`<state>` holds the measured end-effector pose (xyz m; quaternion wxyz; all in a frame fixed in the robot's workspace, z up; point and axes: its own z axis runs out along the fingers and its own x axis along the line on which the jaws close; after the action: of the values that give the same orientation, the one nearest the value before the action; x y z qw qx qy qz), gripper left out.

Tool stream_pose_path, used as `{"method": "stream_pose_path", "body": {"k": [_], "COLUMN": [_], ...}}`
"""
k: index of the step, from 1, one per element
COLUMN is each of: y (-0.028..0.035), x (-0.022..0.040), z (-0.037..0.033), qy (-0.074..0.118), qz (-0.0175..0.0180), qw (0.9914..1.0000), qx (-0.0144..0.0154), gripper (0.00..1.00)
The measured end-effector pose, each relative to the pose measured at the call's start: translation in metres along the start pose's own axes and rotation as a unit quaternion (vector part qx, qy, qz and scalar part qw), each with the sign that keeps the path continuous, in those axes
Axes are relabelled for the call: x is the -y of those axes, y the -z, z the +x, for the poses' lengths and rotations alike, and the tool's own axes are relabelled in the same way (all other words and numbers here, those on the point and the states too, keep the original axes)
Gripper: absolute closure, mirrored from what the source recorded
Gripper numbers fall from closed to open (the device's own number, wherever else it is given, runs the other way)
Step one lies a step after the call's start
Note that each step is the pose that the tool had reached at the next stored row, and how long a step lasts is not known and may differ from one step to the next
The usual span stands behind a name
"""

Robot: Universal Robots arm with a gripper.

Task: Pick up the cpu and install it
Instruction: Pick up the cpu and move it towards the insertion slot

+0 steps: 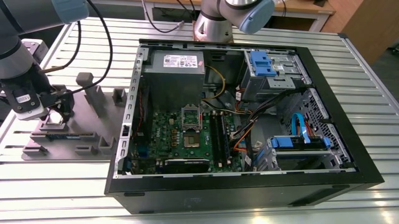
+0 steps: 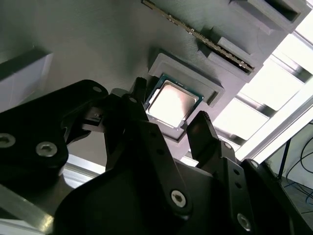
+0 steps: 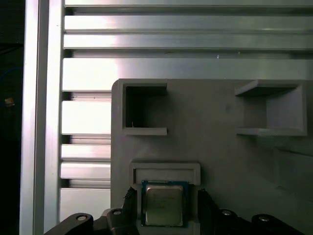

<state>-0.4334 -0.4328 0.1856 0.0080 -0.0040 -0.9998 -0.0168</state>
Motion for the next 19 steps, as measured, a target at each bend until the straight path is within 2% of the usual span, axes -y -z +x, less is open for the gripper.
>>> {"method": "stream_pose_path", "body": {"k": [17, 19], "y": [-0.0018, -0.0019], "x": [0.0000, 0.0004], "z": [0.0001, 0.0001], "qy": [0.000, 0.005], "qz": [0.0001, 0.0002], "qw": [1.00000, 0.99999], "qx": [0.0001, 0.0000], "gripper": [0.39, 0.39]}}
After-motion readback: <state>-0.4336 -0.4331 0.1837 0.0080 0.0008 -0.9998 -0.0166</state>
